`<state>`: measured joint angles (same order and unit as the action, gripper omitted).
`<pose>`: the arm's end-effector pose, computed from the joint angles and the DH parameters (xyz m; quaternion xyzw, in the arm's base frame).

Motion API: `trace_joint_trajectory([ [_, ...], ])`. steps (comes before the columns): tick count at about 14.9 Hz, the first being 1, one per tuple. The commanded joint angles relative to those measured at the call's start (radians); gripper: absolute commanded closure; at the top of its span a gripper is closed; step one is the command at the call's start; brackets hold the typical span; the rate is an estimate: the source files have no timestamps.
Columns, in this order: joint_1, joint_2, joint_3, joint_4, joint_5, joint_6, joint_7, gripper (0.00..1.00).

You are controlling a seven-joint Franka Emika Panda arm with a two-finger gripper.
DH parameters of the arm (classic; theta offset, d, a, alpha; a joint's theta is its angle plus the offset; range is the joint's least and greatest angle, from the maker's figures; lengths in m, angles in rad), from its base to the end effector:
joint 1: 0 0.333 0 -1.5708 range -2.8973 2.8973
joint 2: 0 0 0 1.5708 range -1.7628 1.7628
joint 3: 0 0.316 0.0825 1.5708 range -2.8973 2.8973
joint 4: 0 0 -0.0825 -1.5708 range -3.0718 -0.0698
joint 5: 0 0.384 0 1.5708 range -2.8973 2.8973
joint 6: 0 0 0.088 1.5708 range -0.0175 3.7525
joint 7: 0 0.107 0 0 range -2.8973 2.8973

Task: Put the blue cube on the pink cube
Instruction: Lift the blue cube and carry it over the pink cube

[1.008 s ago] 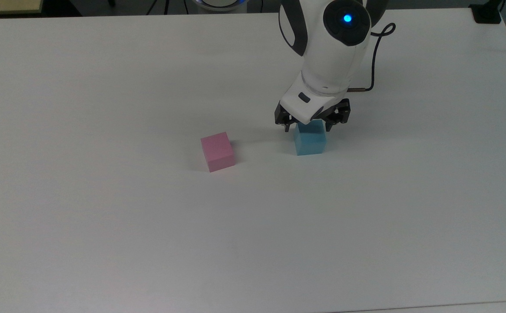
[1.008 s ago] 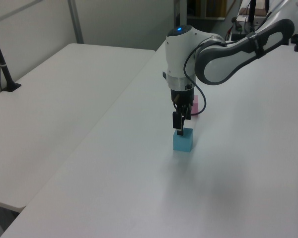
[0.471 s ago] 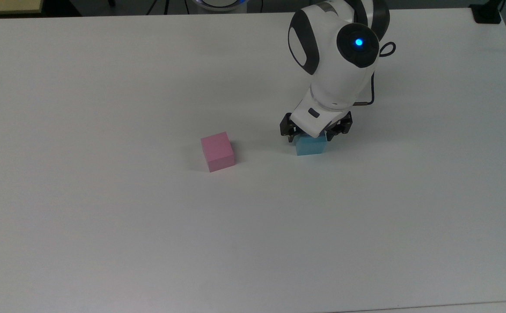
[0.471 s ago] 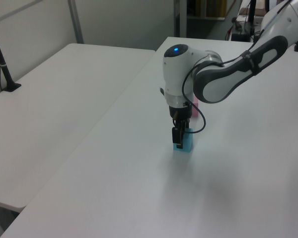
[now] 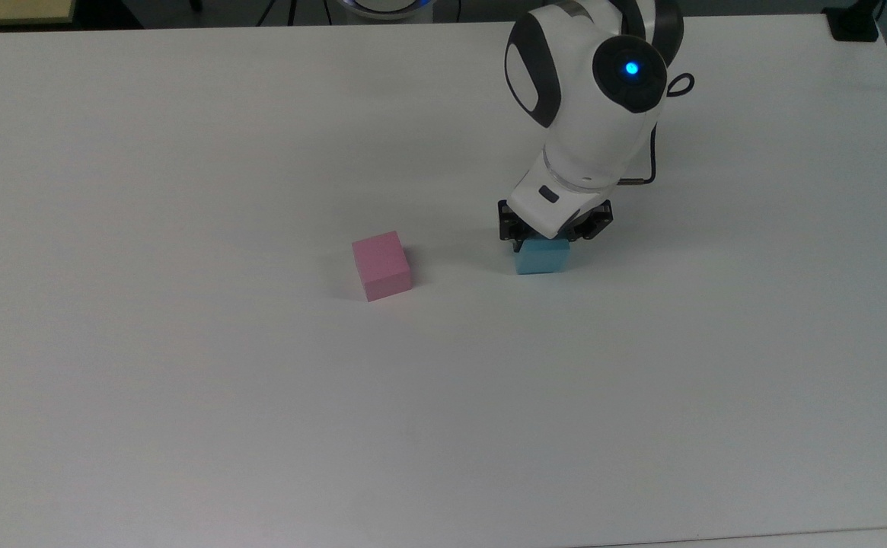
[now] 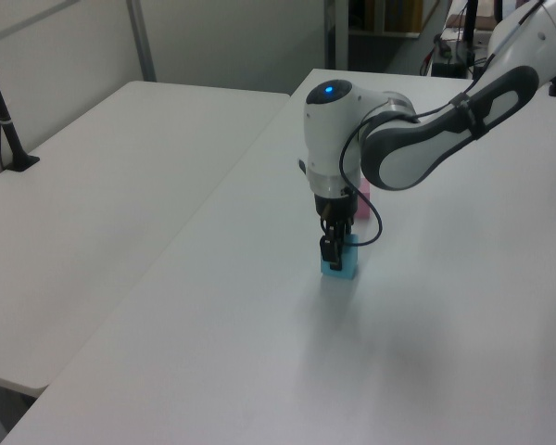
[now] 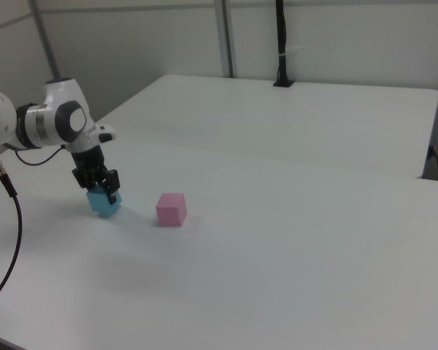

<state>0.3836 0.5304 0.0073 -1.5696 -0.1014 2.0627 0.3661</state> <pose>0.6386 0.2567 0.3312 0.9983 0.0367 -0.0016 0.0462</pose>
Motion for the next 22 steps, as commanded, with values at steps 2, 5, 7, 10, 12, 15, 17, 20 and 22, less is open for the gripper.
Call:
trace_joint_trajectory([
  [2, -0.023, -0.153, -0.067, -0.012, 0.005, -0.159, -0.114, 0.74],
  [5, -0.035, -0.208, -0.162, -0.007, 0.051, -0.2, -0.254, 0.73],
  [7, -0.04, -0.205, -0.222, 0.006, 0.06, -0.197, -0.326, 0.73],
  [10, -0.06, -0.185, -0.274, 0.003, 0.063, -0.188, -0.426, 0.72],
  [12, -0.066, -0.167, -0.297, 0.003, 0.075, -0.188, -0.46, 0.72],
  [15, -0.066, -0.142, -0.3, -0.004, 0.075, -0.156, -0.467, 0.71],
  [17, -0.066, -0.122, -0.3, -0.009, 0.075, -0.138, -0.467, 0.7],
  [20, -0.066, -0.101, -0.3, -0.021, 0.075, -0.105, -0.466, 0.68],
  [22, -0.063, -0.084, -0.3, -0.021, 0.075, -0.087, -0.455, 0.65],
])
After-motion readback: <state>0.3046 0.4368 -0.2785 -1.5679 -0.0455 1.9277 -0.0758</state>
